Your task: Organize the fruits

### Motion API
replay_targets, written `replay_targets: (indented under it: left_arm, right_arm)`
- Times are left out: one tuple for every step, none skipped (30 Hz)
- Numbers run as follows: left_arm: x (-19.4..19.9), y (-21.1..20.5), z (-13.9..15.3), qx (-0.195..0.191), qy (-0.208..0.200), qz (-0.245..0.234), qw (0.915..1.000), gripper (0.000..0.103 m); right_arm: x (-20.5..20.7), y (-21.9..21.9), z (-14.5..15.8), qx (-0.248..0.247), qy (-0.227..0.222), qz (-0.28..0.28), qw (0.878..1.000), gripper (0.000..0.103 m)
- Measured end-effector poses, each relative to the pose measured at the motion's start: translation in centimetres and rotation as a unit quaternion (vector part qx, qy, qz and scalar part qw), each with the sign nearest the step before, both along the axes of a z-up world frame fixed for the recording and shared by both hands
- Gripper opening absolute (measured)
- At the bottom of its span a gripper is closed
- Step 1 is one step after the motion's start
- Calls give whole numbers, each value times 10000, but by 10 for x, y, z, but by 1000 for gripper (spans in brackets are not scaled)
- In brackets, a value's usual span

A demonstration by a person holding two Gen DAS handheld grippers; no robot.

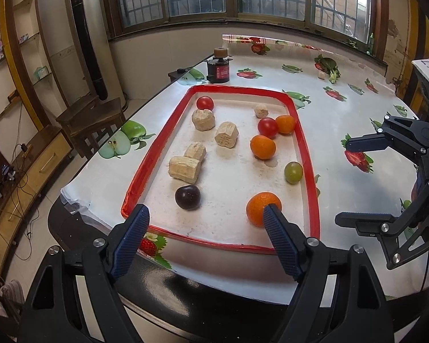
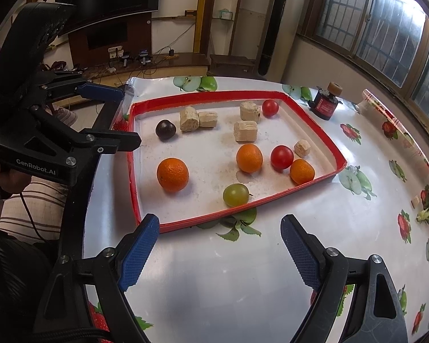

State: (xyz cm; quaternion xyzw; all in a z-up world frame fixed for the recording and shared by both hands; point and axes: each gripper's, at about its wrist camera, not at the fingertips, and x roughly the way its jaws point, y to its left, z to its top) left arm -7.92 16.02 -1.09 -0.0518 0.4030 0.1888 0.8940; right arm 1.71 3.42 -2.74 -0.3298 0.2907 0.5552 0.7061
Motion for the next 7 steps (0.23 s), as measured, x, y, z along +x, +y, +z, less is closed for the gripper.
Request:
replay_targets:
  left_arm:
    - [0, 0, 0, -12, -7, 4, 10000, 82]
    - [0, 0, 0, -22, -5, 4, 10000, 82]
    - [0, 0, 0, -33, 7, 3, 10000, 82]
    - [1, 0, 0, -82, 26, -11, 10000, 82]
    - [2, 1, 0, -157, 48, -25, 9999, 82]
    - [2, 1, -1, -230, 75, -22, 9997, 82]
    - [4, 1, -2, -299, 104, -15, 9995, 82]
  right_arm:
    - [0, 1, 0, 0, 4, 4, 10000, 88]
    - [0, 1, 0, -2, 4, 3, 10000, 88]
    - [-1, 2, 0, -2, 10, 9, 10000, 88]
    - [-1, 2, 0, 6, 18, 21, 10000, 88]
    - [-1, 2, -1, 13, 24, 27, 10000, 88]
    - [-1, 2, -1, 14, 30, 26, 10000, 88]
    - [-2, 3, -2, 16, 36, 22, 10000, 88]
